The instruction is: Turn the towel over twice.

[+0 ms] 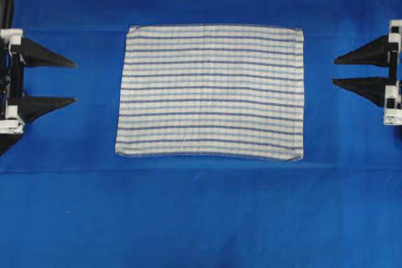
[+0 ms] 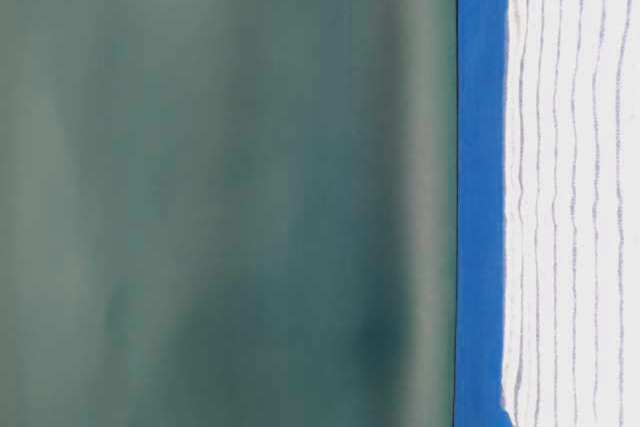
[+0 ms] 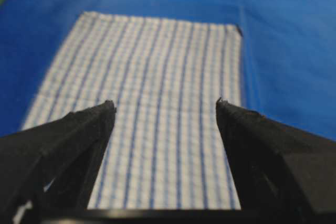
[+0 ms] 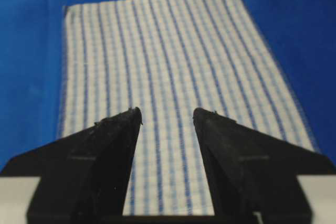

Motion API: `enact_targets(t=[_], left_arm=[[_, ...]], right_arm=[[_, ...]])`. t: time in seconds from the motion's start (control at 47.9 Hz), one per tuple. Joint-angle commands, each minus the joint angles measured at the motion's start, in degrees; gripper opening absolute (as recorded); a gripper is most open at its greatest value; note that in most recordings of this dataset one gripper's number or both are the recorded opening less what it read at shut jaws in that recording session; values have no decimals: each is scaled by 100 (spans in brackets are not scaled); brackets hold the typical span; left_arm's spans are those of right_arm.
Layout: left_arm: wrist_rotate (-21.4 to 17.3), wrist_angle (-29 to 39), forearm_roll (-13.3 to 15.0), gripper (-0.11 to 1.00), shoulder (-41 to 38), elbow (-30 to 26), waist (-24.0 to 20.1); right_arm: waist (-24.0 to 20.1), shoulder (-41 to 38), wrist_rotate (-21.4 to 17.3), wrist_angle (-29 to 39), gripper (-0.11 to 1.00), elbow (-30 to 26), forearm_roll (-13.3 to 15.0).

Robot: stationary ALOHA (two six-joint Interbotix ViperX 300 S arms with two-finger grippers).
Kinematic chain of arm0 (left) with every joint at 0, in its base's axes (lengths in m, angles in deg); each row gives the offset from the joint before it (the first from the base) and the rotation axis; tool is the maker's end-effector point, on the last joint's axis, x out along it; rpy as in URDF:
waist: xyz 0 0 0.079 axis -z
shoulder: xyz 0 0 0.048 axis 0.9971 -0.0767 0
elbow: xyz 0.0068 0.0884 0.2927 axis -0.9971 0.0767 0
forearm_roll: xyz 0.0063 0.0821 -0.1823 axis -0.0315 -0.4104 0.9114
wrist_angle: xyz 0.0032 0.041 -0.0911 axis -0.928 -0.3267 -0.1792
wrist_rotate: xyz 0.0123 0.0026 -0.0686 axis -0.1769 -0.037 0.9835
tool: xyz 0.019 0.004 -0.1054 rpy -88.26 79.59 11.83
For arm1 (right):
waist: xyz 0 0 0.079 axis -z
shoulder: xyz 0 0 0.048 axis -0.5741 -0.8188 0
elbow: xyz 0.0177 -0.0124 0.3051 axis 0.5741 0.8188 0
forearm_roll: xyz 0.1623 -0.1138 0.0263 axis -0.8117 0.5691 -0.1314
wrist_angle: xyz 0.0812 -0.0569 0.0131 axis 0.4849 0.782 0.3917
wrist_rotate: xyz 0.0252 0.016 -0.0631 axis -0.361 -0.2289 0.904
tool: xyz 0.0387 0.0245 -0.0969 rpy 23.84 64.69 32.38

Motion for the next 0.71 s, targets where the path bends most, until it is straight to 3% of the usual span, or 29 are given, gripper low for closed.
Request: enact_targets(t=[0.0,0.438,0.689], left_arm=[[-26,-281,0,73,-369,-158,-246],[-237,-1081,0,73,-2909,-729,-1397],[-255,-1327,0,73,-4315,-1222,-2004]], right_arm=[[193,-220,-9,-18,56,-246,-18],[1512,-2118,-9,-18,56,-826,-18],[1951,-3410,62,185,56,-1327,26]])
